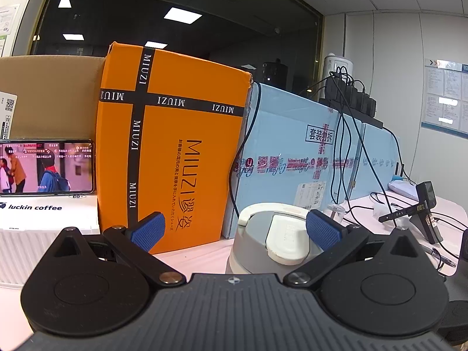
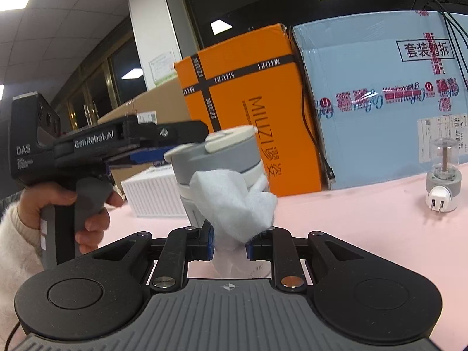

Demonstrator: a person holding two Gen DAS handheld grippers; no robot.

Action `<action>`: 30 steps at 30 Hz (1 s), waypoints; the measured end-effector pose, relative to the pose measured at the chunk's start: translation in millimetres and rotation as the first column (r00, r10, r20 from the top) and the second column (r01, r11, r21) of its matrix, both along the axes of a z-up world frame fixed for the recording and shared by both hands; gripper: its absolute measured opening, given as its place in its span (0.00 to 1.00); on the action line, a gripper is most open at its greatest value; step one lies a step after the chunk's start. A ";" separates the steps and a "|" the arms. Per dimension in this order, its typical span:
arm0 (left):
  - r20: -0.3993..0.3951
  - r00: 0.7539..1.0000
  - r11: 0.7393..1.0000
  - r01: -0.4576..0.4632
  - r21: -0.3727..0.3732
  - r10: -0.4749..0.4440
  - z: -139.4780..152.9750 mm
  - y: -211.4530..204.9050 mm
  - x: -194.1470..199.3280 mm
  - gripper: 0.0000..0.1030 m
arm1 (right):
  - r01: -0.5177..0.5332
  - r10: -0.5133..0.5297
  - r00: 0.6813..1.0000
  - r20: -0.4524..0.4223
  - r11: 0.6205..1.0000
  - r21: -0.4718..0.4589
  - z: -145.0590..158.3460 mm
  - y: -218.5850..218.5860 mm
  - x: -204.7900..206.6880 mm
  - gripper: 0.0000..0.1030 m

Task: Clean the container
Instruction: 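Rub the wipe along the mug body with the right gripper while the left gripper holds it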

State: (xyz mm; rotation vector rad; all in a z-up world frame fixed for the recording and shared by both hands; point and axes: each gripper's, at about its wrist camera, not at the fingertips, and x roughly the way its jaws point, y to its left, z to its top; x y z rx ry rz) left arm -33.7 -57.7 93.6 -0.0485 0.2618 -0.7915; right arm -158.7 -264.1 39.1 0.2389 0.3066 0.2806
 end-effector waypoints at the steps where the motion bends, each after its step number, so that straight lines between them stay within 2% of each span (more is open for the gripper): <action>1: 0.001 1.000 1.000 0.000 0.001 0.000 0.1 0.0 -0.2 1.00 | -0.004 0.003 1.000 -0.015 1.000 -0.006 -2.3 1.4 1.1 0.18; 5: 0.006 1.000 1.000 0.000 0.004 0.000 0.2 0.2 -1.2 1.00 | -0.017 0.014 0.997 -0.071 0.999 -0.042 -9.7 8.7 7.2 0.18; 7: 0.005 1.000 1.000 -0.004 0.005 0.004 0.6 0.5 -1.0 1.00 | -0.017 0.014 0.998 -0.067 0.999 -0.049 -9.2 10.3 5.7 0.18; 14: -0.006 1.000 1.000 -0.003 0.010 0.003 1.9 0.1 -0.2 1.00 | -0.022 0.020 0.997 0.071 0.999 0.026 14.0 2.3 -11.4 0.18; 17: 0.000 1.000 1.000 -0.003 0.016 0.003 2.5 -0.4 -1.5 1.00 | -0.026 0.021 0.995 0.098 0.998 0.055 19.5 -0.6 -12.7 0.18; 23: 0.011 1.000 1.000 -0.015 0.020 0.015 2.5 -0.4 -2.6 1.00 | -0.011 0.010 0.999 0.035 0.999 0.034 10.7 2.1 -4.6 0.18; 28: 0.012 1.000 1.000 -0.016 0.021 0.016 2.8 -0.6 -3.1 1.00 | -0.004 0.004 0.999 -0.051 1.000 0.003 -4.1 9.6 4.0 0.18; 30: 0.014 1.000 1.000 -0.016 0.023 0.016 2.9 -0.8 -3.4 1.00 | -0.003 0.003 0.998 -0.056 1.000 -0.012 -5.7 12.4 3.6 0.18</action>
